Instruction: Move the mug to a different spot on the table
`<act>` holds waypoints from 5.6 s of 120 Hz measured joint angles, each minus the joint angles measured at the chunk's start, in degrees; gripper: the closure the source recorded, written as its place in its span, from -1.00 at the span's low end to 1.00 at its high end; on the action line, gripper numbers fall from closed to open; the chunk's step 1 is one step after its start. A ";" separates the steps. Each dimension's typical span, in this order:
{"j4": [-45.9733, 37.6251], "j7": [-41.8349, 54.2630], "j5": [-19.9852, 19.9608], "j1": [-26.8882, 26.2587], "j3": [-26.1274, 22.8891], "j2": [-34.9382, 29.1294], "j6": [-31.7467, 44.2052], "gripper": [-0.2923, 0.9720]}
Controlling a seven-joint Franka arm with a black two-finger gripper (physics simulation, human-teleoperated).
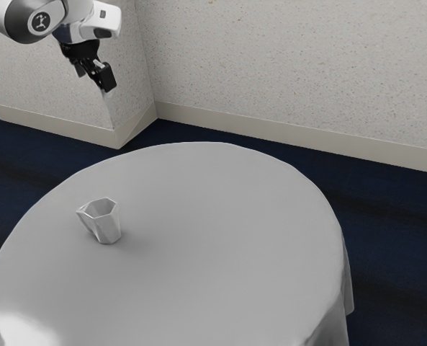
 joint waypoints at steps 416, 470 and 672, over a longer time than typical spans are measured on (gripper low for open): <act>-29.75 53.27 11.95 -10.83 30.59 -34.30 37.52 0.40; -32.06 53.40 10.65 -12.25 26.41 -43.40 39.68 0.48; -24.36 53.00 6.84 -7.84 15.15 -42.71 22.92 -0.53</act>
